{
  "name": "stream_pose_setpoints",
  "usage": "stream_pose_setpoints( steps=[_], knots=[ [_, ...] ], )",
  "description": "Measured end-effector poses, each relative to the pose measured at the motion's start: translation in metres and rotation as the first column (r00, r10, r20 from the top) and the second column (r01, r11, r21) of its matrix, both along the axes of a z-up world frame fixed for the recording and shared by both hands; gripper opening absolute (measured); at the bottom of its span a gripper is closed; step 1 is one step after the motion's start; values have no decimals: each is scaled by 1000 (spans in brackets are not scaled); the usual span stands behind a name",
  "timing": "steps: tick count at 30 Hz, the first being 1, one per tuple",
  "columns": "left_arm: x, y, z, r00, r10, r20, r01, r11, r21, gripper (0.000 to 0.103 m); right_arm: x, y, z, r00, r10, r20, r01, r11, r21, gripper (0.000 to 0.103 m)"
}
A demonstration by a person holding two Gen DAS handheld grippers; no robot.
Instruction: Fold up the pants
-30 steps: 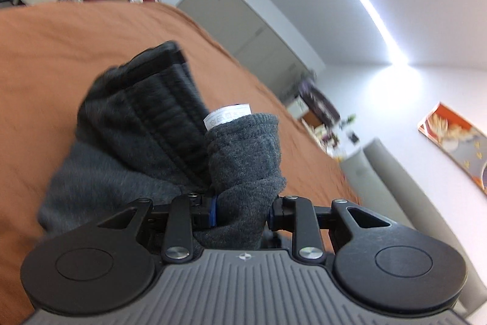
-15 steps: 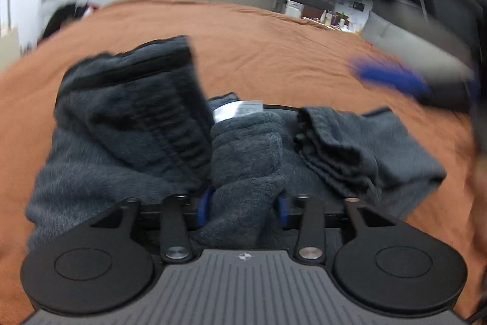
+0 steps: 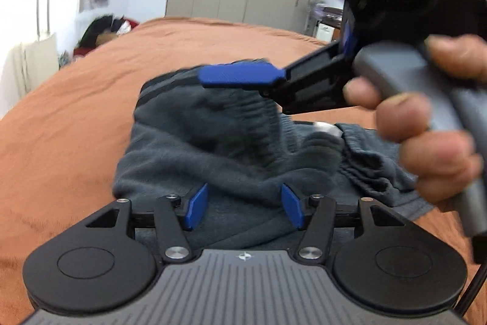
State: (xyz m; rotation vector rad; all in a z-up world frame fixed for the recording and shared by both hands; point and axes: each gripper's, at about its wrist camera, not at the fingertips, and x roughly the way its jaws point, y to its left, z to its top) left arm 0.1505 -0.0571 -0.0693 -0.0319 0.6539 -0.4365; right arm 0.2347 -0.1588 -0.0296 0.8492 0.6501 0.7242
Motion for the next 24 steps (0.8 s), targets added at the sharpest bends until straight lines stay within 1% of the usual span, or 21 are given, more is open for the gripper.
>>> stream_pose_setpoints(
  steps=[2,3,5,8,10,12,14,16,17,18,19,20,22,24],
  knots=[
    [4,1,-2,1000,2,-9,-2,1000,-19,71,13,1,-7,999,-44,-10,43,996,-74,79],
    [5,3,-3,1000,4,-9,-4,1000,-19,72,21,2,-9,997,-78,-5,77,990,-119,78],
    [5,4,-4,1000,1,-14,-1,1000,-11,73,44,-9,-16,991,-132,-15,127,976,-178,76],
    [6,2,-7,1000,-2,-11,2,1000,3,73,63,-26,-31,975,-218,-44,198,943,-266,76],
    [5,0,-10,1000,-11,-11,11,1000,7,74,75,-35,-48,969,-232,-84,201,939,-280,68],
    [4,3,-10,1000,-29,-11,29,999,16,74,83,-39,-63,963,-251,-100,210,929,-305,56],
    [3,2,-11,999,-41,-11,42,998,36,74,85,-43,-72,958,-263,-115,220,929,-296,54],
    [0,4,-6,999,-36,1,36,999,29,74,84,-43,-69,956,-271,-110,231,930,-287,54],
    [-3,7,-3,999,-29,17,29,1000,10,74,77,-42,-61,958,-273,-92,235,925,-299,58],
    [-3,10,1,999,-17,33,17,1000,-5,74,71,-39,-52,960,-273,-61,243,921,-304,68],
    [-3,12,5,999,0,49,1,1000,-14,74,64,-37,-42,964,-266,-18,250,925,-287,71],
    [0,13,8,998,21,62,-20,1000,-21,74,53,-40,-31,968,-249,21,246,936,-251,73],
    [4,16,12,996,49,69,-47,998,-37,74,46,-38,-15,978,-203,39,206,959,-194,73],
    [11,17,13,997,58,50,-56,997,-50,77,37,-33,-5,982,-180,54,187,963,-194,74]
  ],
)
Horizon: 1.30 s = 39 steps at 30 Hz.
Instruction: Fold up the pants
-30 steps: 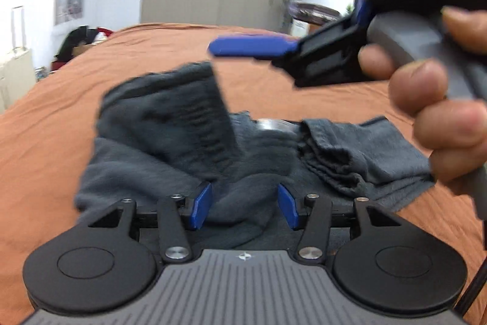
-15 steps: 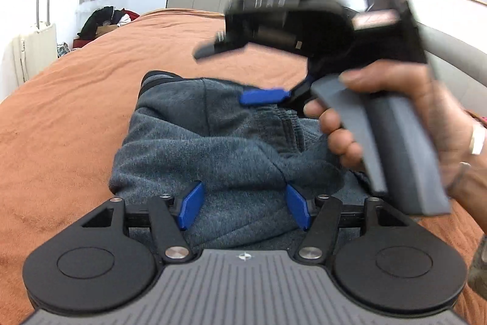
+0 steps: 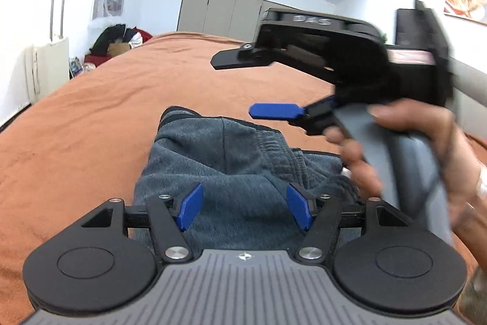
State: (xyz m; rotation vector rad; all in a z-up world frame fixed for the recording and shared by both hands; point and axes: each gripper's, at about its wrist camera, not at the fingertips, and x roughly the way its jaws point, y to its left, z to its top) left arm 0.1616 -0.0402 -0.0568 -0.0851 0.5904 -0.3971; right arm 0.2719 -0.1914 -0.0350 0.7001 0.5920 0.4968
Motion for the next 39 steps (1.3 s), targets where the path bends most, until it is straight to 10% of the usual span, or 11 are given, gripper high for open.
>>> stream_pose_setpoints(
  steps=[4,9,13,23,31,35,39],
  knots=[
    [11,-4,-23,991,-37,-131,41,999,27,78,-11,6,-10,997,63,-40,-63,998,-12,74],
    [-5,-7,-30,991,-74,-107,84,993,88,79,10,0,-48,987,-54,-149,29,986,-163,58],
    [-5,-5,-31,988,-90,-127,101,992,81,79,13,-15,-66,979,-81,-186,65,994,-89,56],
    [-2,4,19,997,-71,8,72,996,-57,75,-97,-49,-10,982,-191,4,191,982,7,88],
    [42,-14,17,998,-50,-39,48,998,-44,75,-149,-23,-27,947,-298,123,322,869,-376,88],
    [46,-11,8,996,-3,-88,-3,998,-64,75,-116,-36,-57,956,-282,-83,269,953,-137,58],
    [50,-11,1,993,3,-118,-11,998,-69,75,-102,-32,-64,944,-313,-109,298,945,-132,23]
  ],
)
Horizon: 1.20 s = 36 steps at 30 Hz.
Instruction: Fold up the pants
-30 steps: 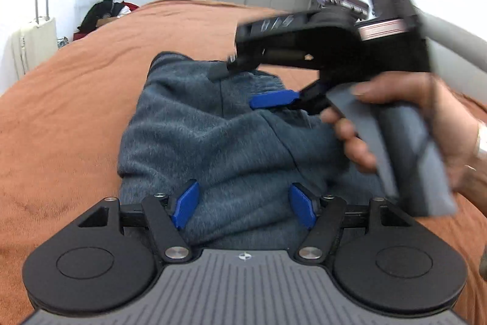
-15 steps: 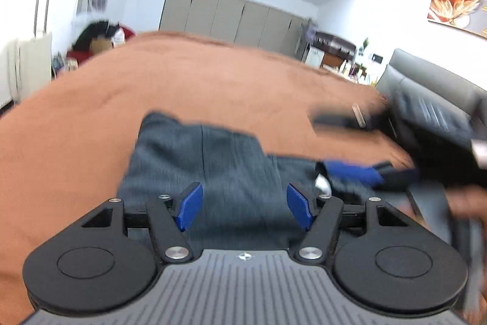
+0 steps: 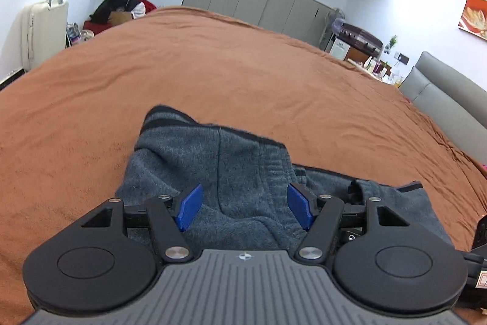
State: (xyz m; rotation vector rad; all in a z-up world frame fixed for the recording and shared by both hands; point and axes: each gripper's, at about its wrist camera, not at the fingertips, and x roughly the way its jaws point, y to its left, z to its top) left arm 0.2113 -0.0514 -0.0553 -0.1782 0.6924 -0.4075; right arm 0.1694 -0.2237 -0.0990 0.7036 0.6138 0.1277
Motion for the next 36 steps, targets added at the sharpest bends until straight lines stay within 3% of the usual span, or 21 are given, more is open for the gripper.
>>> stream_pose_setpoints(
  steps=[3,6,10,13,14,16,18,20,22,26,29,33,36],
  knots=[
    [1,-8,-8,999,-19,-43,19,1000,5,75,-8,0,5,999,-37,-30,36,999,-33,17],
    [-8,-20,-12,997,-68,-32,68,998,15,77,-24,-6,10,990,-135,-50,133,990,-46,16],
    [-15,-39,-26,993,-107,-47,112,987,112,81,-33,-13,-11,980,-157,-124,157,988,-12,17],
    [-20,-51,-38,990,-139,-35,143,966,216,84,-31,-19,-27,975,-168,-148,173,985,21,19],
    [-23,-52,-38,989,-146,-18,146,963,228,85,-31,-21,-27,976,-161,-145,168,985,38,25],
    [-24,-51,-34,990,-136,-21,138,966,219,85,-33,-26,-22,982,-137,-130,145,988,56,48],
    [-23,-48,-24,993,-112,-45,119,976,181,84,-45,-32,-8,985,-148,-89,154,986,69,79],
    [-27,-49,-11,993,-105,-49,110,986,128,84,-65,-40,10,982,-183,-45,185,981,57,93],
    [-34,-58,4,991,-131,-18,132,985,107,84,-91,-55,22,970,-241,-8,241,969,52,97],
    [-54,-101,23,966,-249,69,240,964,116,88,-144,-108,22,883,-465,-66,470,876,107,98],
    [-71,-140,24,933,-340,118,317,931,181,88,-172,-140,4,808,-570,-153,588,796,142,98],
    [-95,-182,11,869,-472,145,417,859,298,89,-178,-168,-31,770,-586,-253,638,711,296,98],
    [-105,-203,-11,837,-529,139,432,796,424,89,-170,-180,-43,748,-620,-236,659,655,369,98]
  ],
)
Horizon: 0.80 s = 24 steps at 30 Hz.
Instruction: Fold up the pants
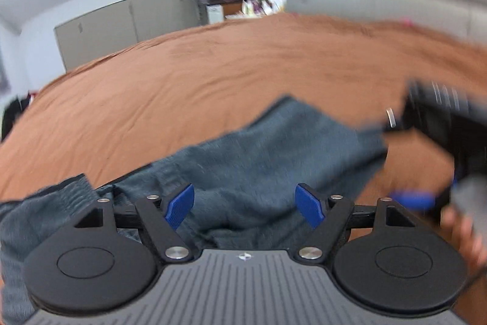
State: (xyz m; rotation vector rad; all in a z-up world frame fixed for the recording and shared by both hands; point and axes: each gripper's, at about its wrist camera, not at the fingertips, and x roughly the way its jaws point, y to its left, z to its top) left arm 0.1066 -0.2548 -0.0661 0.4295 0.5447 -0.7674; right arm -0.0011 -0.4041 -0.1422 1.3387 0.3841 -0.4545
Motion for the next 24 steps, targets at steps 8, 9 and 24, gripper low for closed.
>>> stream_pose_setpoints(
  steps=[8,9,24],
  knots=[
    [8,-7,-37,998,-8,-68,14,996,89,93,45,-10,-7,998,-12,66,11,1000,25,97],
    [8,-6,-37,997,-6,-76,13,997,82,94,52,-17,-8,997,-1,77,0,1000,10,77],
    [26,22,-29,970,13,-242,-27,998,-55,103,77,12,46,968,237,80,-197,920,-339,17]
  ],
)
